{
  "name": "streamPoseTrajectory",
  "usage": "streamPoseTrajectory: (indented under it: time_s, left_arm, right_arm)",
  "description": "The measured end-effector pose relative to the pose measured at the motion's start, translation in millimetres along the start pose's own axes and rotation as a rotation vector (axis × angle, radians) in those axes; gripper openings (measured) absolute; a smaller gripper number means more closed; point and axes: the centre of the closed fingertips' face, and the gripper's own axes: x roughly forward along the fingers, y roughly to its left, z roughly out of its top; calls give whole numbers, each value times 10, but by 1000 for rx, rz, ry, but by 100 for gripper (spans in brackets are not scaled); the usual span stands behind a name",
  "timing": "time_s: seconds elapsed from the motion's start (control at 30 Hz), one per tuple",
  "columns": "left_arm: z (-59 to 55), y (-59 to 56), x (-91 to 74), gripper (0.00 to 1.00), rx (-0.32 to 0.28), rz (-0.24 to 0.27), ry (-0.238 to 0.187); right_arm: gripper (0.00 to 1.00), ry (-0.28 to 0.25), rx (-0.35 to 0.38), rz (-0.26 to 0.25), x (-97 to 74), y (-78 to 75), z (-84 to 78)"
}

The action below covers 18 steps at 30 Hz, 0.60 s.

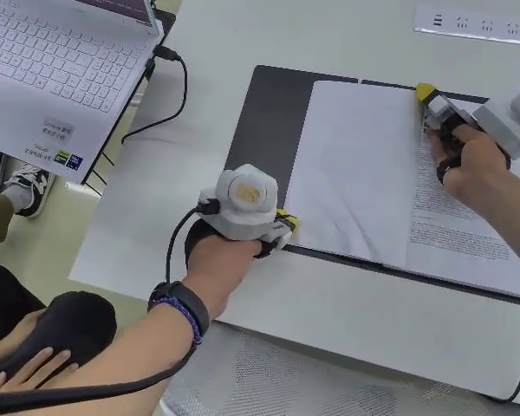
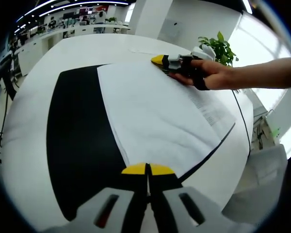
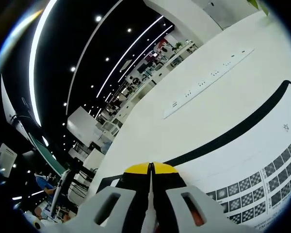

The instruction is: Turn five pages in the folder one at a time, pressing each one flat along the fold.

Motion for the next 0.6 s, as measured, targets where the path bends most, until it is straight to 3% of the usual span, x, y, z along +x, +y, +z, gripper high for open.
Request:
streamPoseTrajectory:
  time_s: [0.13, 0.33, 0.37, 0.6]
  left_arm:
    - [0, 1, -3, 0, -3, 3, -5]
    - [2, -5, -4, 0, 5, 4, -6]
    - [3, -6, -4, 0, 6, 4, -6]
    - [6, -14, -1, 0, 5, 2, -12]
  right_arm:
    - [0, 19, -62, -2, -65, 85, -59]
    - [0, 35, -81, 15, -176, 156, -151]
    - [0, 40, -85, 15, -162, 108, -158]
    - [0, 56, -132, 33, -397, 265, -325]
